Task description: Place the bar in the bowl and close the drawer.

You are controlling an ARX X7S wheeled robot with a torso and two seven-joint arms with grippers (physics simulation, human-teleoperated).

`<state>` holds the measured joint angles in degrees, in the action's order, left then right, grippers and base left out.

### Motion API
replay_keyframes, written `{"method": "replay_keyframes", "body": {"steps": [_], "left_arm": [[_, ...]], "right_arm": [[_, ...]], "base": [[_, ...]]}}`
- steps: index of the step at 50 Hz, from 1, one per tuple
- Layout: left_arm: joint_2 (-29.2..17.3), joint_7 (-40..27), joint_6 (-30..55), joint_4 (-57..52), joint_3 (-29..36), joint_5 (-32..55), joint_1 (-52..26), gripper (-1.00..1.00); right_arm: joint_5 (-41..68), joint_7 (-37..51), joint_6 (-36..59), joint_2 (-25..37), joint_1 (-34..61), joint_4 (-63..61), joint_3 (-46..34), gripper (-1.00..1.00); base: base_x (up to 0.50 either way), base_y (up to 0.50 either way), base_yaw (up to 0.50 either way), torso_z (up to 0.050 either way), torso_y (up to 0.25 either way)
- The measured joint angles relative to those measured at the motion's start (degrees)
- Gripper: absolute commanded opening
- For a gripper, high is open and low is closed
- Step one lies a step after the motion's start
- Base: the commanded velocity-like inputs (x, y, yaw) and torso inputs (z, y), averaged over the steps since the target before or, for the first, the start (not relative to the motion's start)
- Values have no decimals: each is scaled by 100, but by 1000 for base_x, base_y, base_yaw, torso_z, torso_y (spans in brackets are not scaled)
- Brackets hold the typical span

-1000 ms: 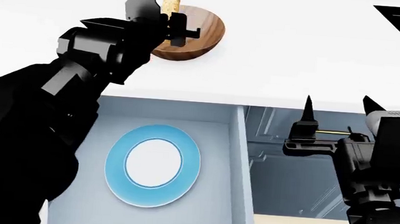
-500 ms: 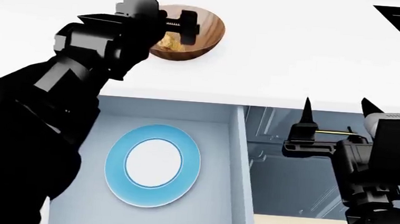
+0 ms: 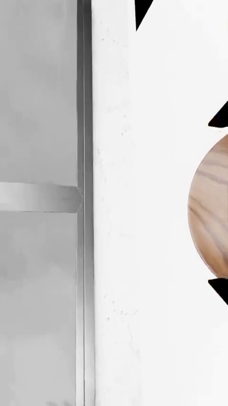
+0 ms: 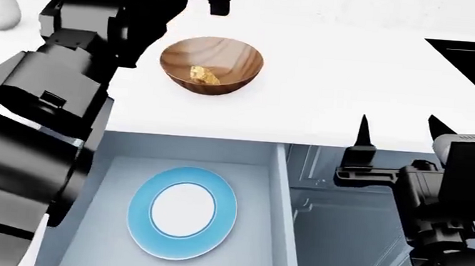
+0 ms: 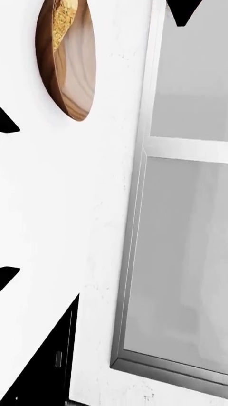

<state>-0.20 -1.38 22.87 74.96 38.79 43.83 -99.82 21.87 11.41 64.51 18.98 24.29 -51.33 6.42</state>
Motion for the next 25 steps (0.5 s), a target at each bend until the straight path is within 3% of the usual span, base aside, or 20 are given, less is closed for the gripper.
{"method": "replay_keyframes", "body": {"steps": [7,14,25], "left_arm": [[-254,16,418,-852,-618,-472,181,100],[-899,-483,1371,-3112,-1137,-248,971,100],[-1923,-1542,2512,-6789,-2125,788,2654,100]], "right_arm": [[62,21,48,-21,14,-68,58,100],[112,42,64,-40,0,-111,86,100],[138,59,-50,-72,-82,-82,52,100]], "base": [[0,0,0,-5,250],[0,0,0,-5,250],[0,0,0,-5,250]]}}
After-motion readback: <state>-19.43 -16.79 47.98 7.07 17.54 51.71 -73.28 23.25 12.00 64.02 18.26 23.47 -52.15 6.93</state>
